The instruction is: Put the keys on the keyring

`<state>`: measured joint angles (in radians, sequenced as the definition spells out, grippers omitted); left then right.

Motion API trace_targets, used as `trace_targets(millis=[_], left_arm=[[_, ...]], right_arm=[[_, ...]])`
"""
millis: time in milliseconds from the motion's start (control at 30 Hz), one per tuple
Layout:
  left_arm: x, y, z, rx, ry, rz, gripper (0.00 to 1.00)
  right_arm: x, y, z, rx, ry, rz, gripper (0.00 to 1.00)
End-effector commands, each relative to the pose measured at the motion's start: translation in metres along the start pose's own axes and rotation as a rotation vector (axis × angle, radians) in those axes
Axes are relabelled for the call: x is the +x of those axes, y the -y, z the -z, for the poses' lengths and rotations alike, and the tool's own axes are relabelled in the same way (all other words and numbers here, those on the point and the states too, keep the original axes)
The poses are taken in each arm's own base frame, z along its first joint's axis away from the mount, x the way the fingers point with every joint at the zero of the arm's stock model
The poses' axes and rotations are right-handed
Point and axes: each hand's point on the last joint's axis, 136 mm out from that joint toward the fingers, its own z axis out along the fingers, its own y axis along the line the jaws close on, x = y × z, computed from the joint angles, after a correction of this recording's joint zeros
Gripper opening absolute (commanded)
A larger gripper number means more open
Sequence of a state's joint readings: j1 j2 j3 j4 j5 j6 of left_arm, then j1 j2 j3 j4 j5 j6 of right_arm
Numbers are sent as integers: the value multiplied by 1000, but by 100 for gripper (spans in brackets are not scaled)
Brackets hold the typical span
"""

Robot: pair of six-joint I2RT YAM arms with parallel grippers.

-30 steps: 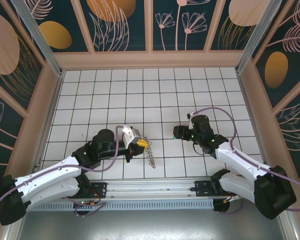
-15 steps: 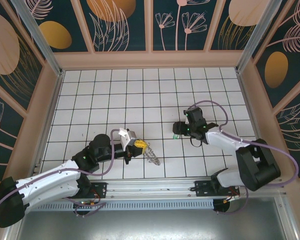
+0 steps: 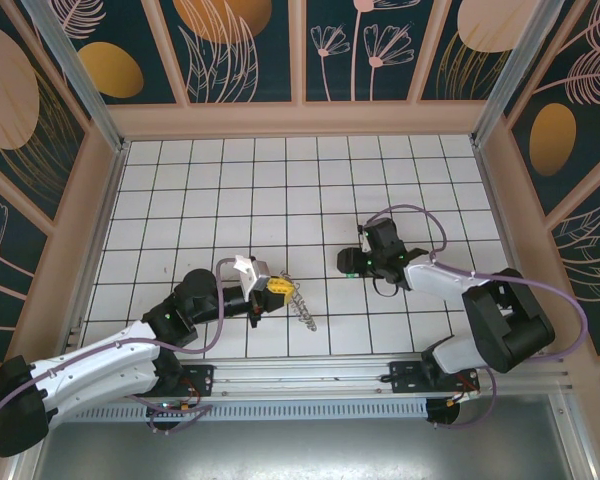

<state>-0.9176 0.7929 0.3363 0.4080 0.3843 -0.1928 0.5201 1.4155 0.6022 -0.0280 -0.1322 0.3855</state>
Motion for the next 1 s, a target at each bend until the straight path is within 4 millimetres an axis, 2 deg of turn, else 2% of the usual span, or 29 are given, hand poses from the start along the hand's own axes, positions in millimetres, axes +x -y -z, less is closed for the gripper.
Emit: trace_targets(millis=[0, 167, 367, 567, 800, 967], left_arm=[[-16, 7, 0, 26, 58, -10, 0], [-13, 5, -1, 19, 47, -9, 0], [-11, 3, -4, 18, 36, -8, 0], [-12, 2, -3, 9, 38, -6, 0], [-7, 1, -1, 1, 20, 30, 0], [-11, -5, 1, -45, 15, 24, 0]], right_arm=[[6, 3, -7, 25, -2, -3, 62], [9, 8, -13, 117, -11, 41, 62], [11, 4, -27, 122, -29, 55, 61], [3, 1, -37, 143, -21, 79, 60], [2, -3, -44, 188, -34, 144, 50], [1, 2, -46, 219, -22, 155, 49]])
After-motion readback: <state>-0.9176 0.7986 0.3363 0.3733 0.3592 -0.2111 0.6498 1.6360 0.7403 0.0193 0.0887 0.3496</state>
